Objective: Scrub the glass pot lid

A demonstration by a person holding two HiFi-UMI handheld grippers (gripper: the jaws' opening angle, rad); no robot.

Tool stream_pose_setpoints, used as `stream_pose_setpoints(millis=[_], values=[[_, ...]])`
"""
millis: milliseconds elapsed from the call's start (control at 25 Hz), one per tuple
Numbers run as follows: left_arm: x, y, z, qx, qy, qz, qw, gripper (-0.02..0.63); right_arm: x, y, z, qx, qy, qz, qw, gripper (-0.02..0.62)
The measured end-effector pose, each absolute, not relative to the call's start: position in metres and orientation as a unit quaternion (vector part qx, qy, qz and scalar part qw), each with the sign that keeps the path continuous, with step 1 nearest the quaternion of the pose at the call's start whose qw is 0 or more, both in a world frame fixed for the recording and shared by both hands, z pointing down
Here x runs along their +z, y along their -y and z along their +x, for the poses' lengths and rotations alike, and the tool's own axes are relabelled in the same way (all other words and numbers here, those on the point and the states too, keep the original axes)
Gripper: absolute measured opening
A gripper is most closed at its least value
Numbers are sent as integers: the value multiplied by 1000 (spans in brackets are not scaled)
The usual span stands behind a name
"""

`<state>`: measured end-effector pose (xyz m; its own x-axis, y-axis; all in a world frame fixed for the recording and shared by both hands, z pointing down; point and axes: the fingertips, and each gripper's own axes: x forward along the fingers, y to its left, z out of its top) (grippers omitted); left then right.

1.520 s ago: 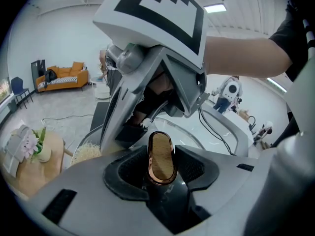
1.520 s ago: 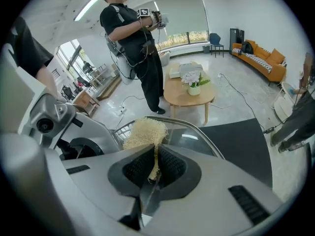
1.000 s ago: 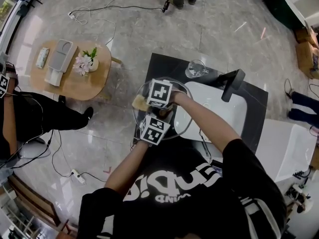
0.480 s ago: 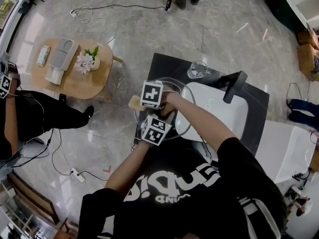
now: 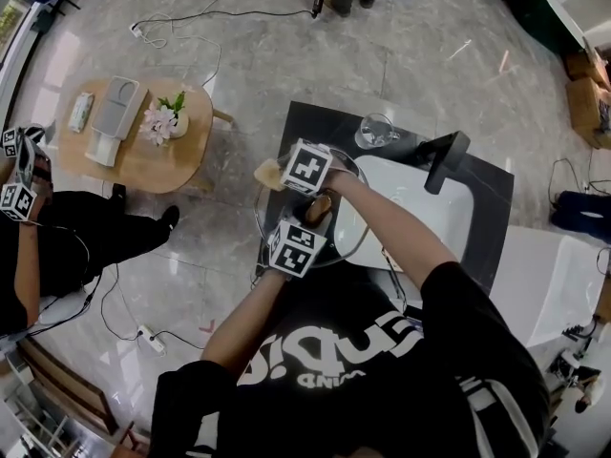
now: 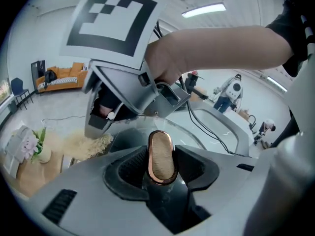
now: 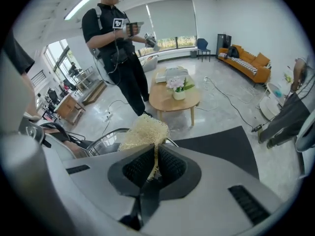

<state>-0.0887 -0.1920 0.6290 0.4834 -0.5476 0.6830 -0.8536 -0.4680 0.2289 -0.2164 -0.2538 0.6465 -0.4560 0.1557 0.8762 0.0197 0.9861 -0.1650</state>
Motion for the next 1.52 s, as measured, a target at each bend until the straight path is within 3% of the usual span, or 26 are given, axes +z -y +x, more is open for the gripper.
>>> stream_pose_setpoints(millis=[1520], values=[[630, 192, -87, 292, 421, 810, 284, 184, 646, 312, -61, 169, 845, 161, 482, 25]])
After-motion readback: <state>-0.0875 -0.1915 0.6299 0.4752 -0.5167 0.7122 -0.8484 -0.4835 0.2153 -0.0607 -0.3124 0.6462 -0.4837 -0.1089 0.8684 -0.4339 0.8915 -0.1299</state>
